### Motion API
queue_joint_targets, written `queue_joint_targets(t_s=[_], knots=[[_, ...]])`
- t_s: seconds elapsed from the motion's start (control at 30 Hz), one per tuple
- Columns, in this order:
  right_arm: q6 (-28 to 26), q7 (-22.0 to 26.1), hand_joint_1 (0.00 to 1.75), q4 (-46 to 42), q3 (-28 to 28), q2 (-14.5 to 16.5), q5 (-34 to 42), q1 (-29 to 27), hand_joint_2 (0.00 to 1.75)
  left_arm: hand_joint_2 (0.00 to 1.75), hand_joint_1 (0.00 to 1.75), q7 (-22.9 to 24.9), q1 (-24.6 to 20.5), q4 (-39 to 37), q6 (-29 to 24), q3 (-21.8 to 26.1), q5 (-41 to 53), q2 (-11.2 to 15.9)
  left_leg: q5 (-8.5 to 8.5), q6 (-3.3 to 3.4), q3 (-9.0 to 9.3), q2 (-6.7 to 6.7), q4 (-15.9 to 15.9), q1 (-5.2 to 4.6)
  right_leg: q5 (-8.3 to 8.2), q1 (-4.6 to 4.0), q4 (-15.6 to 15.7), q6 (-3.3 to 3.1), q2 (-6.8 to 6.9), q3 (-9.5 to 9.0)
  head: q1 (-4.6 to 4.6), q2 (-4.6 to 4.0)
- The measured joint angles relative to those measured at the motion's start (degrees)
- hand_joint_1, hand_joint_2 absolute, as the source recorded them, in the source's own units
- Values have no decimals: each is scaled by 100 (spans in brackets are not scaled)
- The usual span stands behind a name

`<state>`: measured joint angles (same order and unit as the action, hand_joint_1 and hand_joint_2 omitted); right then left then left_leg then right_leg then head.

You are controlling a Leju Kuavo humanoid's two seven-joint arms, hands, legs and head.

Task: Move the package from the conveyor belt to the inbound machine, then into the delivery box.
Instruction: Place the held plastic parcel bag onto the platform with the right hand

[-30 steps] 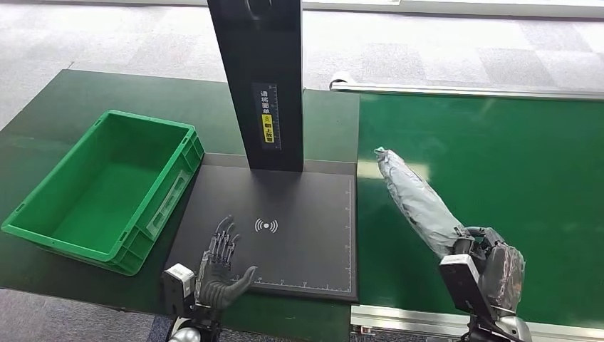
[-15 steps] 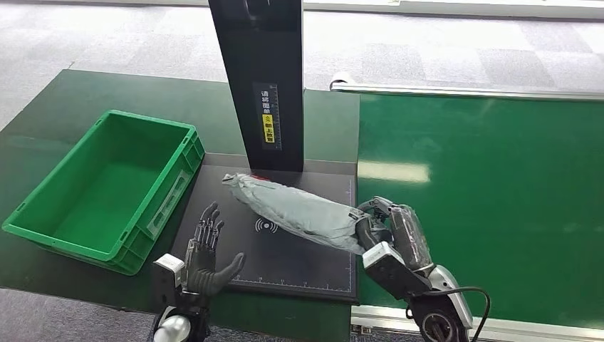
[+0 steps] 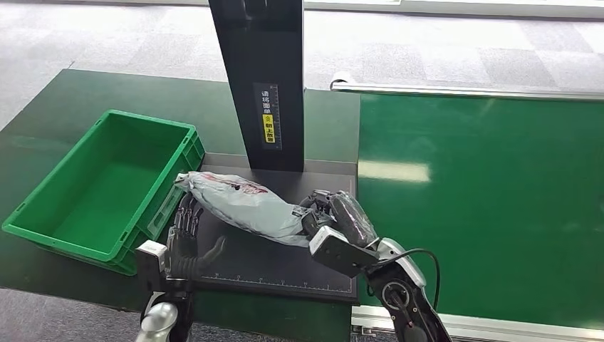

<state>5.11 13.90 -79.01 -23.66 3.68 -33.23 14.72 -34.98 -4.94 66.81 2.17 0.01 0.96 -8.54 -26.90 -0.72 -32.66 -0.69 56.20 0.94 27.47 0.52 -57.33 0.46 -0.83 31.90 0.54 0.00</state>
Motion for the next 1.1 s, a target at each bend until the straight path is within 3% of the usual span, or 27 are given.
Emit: queue_joint_targets(t_s=[0.13, 0.27, 0.53, 0.63, 0.83, 1.1], knots=[[0, 0, 175, 69, -50, -6, 6, 26, 175, 175, 0, 3, -1, 14, -1, 34, 0, -1, 0, 0, 1, 0, 0, 0, 0, 0, 0, 0, 0, 0, -1, 0], [67, -41, 4, 169, -136, -15, 110, 77, 175, 175, 0, 11, -2, 22, -5, 71, 17, -5, 1, 0, 1, 0, 0, 0, -1, 0, 0, 0, -1, -1, 0, 0], [6, -228, 0, 791, -513, -47, 222, 300, 175, 175, 0, 108, 72, 224, -32, 235, 92, -20, 0, 0, 1, 0, 0, 0, 0, 0, 0, 0, 0, 0, -1, 0], [266, -173, 0, 959, -537, -94, 615, 306, 175, 175, 0, 164, 135, 333, -25, 317, 110, -33, 0, 0, 0, 0, 0, 0, 0, 0, 0, 0, 0, 1, -2, 0], [914, 360, 0, 1118, -287, -162, 1978, 56, 175, 175, 0, 189, 239, 479, -15, 470, 141, -55, 0, 0, 0, 0, 0, 0, 0, 0, 0, 0, 0, 1, 0, 0], [829, 419, 0, 1161, 35, -214, 2001, -178, 175, 175, 0, 191, 385, 639, -15, 602, 184, -79, -1, 0, 1, 1, 0, 0, 0, 0, 0, 0, -1, 2, 0, 0]])
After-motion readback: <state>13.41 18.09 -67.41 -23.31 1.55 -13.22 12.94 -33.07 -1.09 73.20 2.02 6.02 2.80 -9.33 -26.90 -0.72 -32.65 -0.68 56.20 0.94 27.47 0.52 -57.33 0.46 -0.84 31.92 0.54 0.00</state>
